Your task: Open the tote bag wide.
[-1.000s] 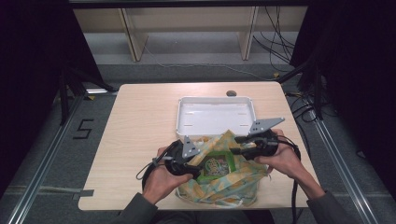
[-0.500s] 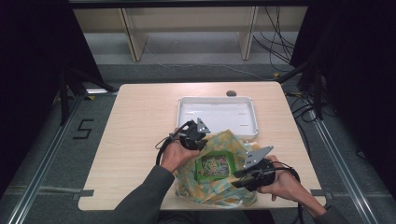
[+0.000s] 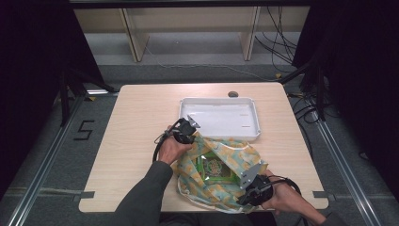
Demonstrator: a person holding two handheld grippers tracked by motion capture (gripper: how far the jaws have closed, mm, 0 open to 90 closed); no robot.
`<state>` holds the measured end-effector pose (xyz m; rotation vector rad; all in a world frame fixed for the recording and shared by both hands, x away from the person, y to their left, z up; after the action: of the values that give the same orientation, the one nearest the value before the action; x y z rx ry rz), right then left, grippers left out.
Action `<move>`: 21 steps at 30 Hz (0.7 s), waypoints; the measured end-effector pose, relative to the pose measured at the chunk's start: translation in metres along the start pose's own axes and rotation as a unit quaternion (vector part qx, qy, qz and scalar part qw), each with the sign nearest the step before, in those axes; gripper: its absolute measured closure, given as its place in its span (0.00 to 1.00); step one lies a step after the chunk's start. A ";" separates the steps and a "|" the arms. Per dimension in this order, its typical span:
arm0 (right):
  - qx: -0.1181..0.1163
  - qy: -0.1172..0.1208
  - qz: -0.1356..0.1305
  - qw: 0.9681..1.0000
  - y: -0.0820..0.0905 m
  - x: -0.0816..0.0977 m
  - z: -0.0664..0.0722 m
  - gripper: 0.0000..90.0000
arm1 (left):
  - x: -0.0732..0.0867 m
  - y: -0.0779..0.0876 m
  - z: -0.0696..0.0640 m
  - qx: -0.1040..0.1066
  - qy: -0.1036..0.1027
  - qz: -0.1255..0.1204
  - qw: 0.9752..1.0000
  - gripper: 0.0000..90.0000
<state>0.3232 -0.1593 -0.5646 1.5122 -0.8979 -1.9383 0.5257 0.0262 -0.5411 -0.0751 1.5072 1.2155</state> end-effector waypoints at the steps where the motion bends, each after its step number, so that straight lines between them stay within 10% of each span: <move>1: -0.003 -0.002 -0.002 1.000 -0.001 0.000 0.001 0.97 | 0.000 0.001 0.000 0.002 0.004 -0.002 1.000 0.94; 6: 0.038 -0.030 -0.083 0.995 0.019 -0.035 -0.004 0.69 | -0.012 0.017 -0.007 0.023 0.024 -0.024 0.999 0.66; 10: 0.083 -0.002 -0.159 0.984 0.044 -0.072 -0.022 0.67 | -0.028 0.037 -0.010 0.019 0.031 -0.055 0.998 0.47; 12: 0.118 0.005 -0.202 0.972 0.063 -0.098 -0.039 0.64 | -0.039 0.061 -0.018 0.026 0.023 -0.074 0.997 0.42; 17: 0.173 0.002 -0.196 0.965 0.068 -0.109 -0.071 0.60 | -0.037 0.100 -0.043 0.053 0.001 -0.086 0.995 0.40; 21: 0.181 -0.016 -0.149 0.972 0.050 -0.096 -0.090 0.67 | -0.021 0.114 -0.073 0.111 0.014 -0.079 0.991 0.40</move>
<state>0.4342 -0.1373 -0.4804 1.9229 -1.1431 -2.0946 0.4111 0.0167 -0.4668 -0.0628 1.6205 0.9187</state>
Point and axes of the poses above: each handheld gripper's, and its own axes: y roughly backward along the jaws, x roughly out of its underside, z roughly to its left, the point moved 10 cm from there along -y, roughly forward along the jaws, and after that the axes turned 12 degrees about -z, right-handed, at the moved point
